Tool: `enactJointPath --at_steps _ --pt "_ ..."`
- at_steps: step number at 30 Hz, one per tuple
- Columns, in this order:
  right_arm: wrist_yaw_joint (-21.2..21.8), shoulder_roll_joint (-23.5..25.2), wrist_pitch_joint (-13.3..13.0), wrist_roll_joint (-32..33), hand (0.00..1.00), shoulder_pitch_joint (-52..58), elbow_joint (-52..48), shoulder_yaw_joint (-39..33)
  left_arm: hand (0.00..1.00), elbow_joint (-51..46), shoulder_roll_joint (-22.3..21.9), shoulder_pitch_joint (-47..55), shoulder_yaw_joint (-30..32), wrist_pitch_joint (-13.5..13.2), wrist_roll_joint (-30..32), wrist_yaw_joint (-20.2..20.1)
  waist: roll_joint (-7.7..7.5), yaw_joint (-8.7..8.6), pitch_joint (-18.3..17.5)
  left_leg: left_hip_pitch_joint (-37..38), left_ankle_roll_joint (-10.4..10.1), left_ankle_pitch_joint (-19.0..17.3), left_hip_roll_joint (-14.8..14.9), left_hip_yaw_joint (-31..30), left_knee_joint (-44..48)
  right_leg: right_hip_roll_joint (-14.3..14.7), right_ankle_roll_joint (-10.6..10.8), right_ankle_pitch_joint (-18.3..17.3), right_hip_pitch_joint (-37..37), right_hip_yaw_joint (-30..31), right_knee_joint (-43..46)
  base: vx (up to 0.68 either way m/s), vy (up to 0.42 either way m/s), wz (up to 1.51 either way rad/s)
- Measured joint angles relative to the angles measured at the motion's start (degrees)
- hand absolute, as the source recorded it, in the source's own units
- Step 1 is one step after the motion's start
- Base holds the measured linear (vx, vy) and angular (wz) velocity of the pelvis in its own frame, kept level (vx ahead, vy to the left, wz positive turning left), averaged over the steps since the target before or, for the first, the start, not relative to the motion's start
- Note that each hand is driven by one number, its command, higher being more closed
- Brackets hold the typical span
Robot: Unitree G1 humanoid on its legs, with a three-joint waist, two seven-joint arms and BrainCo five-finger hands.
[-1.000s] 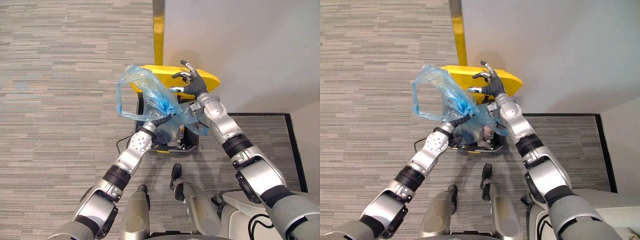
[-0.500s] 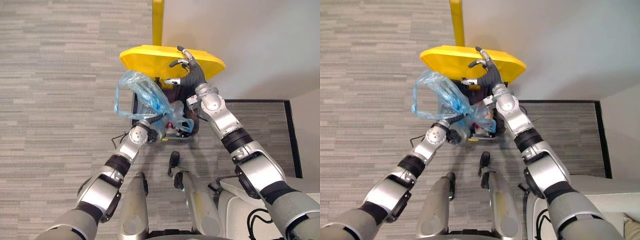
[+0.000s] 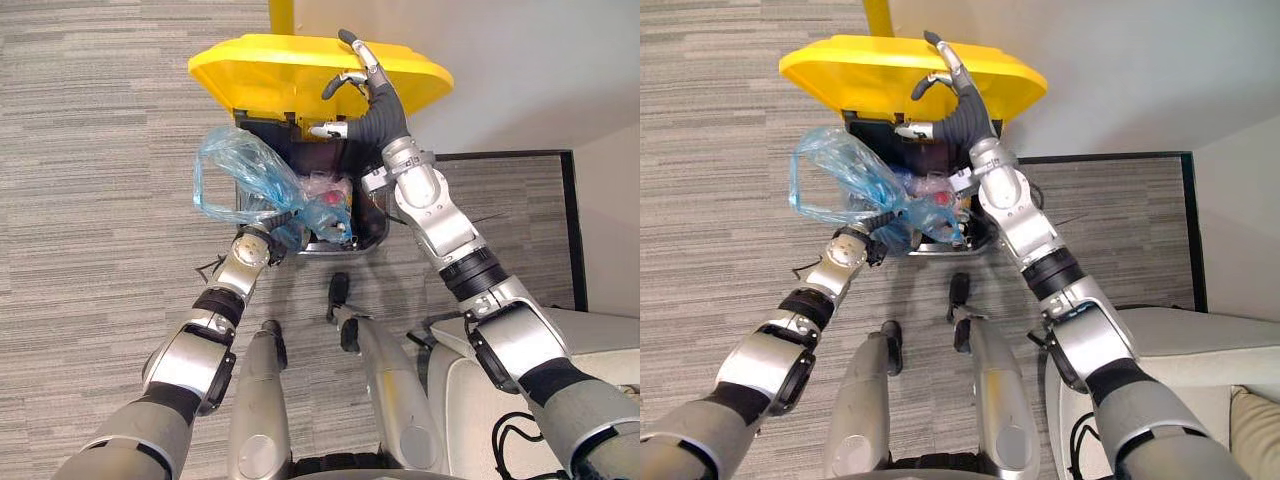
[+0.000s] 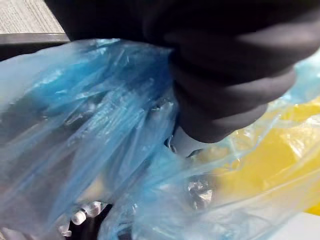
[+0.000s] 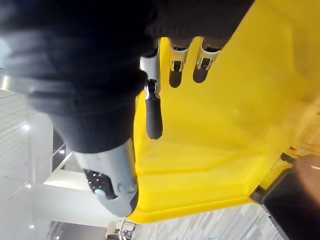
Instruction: Gather rubbish on tea table into small bin, then transfer packed bag to large trash can.
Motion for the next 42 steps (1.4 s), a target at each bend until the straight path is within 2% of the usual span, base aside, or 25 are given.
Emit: enactJointPath --at_steps 3,9,17,21,25,27,32,34,38,42 --pt "-0.04 0.69 -0.24 -0.45 0.00 1.38 -1.76 -0.15 0.00 -0.03 0.02 0.08 2.04 0.16 0.15 -0.18 0.00 -0.07 0.00 -0.53 -0.02 0.01 0.00 0.01 0.07 -0.02 -0.01 -0.07 -0.57 0.05 0.16 0.00 0.000 0.00" --pt "0.08 0.87 -0.27 -1.85 0.00 2.63 -2.55 -0.27 0.00 -0.34 -0.04 0.96 2.00 0.10 0.17 -0.54 0.01 0.04 0.00 -0.13 -0.09 0.05 0.02 0.18 -0.15 0.03 -0.02 -0.08 -0.41 0.16 0.16 0.00 0.001 -0.01" --pt "1.56 0.95 0.10 -4.34 0.00 8.08 -2.73 0.07 0.00 -2.12 0.03 5.21 1.78 -0.37 0.16 -1.37 0.06 0.37 -0.03 4.38 -0.45 0.31 -0.34 0.67 -2.73 -0.10 -0.19 -0.19 3.35 0.48 -1.04 -0.01 0.003 0.01" --pt "2.75 0.85 0.20 -5.69 0.00 10.61 -2.67 0.21 0.00 -8.21 -0.05 8.90 1.64 -1.10 -0.02 -1.29 0.23 1.56 -0.11 7.84 -1.39 0.91 -0.34 1.05 -5.38 0.10 -0.24 -0.18 6.07 0.47 -2.52 0.00 0.000 0.00" --pt "4.10 0.48 0.72 -7.04 0.00 13.24 -2.24 0.29 0.00 -15.88 -0.21 15.43 1.63 -3.03 -1.72 -1.23 1.73 1.97 -1.01 11.37 -1.62 1.91 -0.49 1.21 -8.84 0.21 -0.25 -0.18 9.14 0.27 -4.45 0.06 0.001 0.03" --pt "4.25 -0.46 0.84 -7.20 0.00 15.03 -2.25 0.25 0.00 -19.60 -0.20 19.14 1.71 -3.93 -3.35 -1.27 2.80 2.86 -1.62 13.57 -1.82 2.60 -0.73 1.18 -11.16 0.15 -0.35 -0.25 10.84 0.05 -5.47 0.08 -0.004 0.05" --pt "5.62 -1.23 1.55 -8.94 0.00 19.00 -2.26 -0.28 0.00 -28.40 0.25 27.94 2.40 -6.10 -7.96 -1.59 3.85 3.44 -2.30 18.31 -2.28 4.38 -1.33 -0.15 -15.40 -0.30 -0.44 -0.65 15.46 -1.59 -7.29 0.06 -0.023 0.21" --pt "6.61 -1.30 2.25 -9.50 0.00 22.53 -2.28 -0.25 0.00 -32.08 0.08 34.10 3.12 -7.12 -10.39 -2.59 4.61 4.01 -4.54 19.76 -2.26 4.70 -1.52 -0.53 -17.01 -0.49 -0.12 -1.14 16.58 -1.90 -7.67 0.04 -0.013 0.15" --pt "7.81 -1.32 2.27 -10.54 0.00 26.92 -2.31 -0.71 0.00 -33.14 0.08 42.19 4.55 -7.70 -14.23 -4.48 5.66 4.87 -6.53 23.32 -2.33 4.86 -1.68 -0.83 -19.30 -0.59 0.07 -1.97 19.42 -2.26 -7.99 0.05 -0.012 0.08" --pt "8.95 -0.28 2.26 -11.61 0.00 32.62 -2.39 -2.71 0.00 -33.24 -0.10 51.02 4.53 -8.18 -16.77 -7.87 5.75 5.00 -9.51 26.06 -2.30 5.44 -1.79 -2.31 -21.50 -0.92 0.39 -3.35 21.95 -3.78 -8.04 0.05 -0.026 0.20"
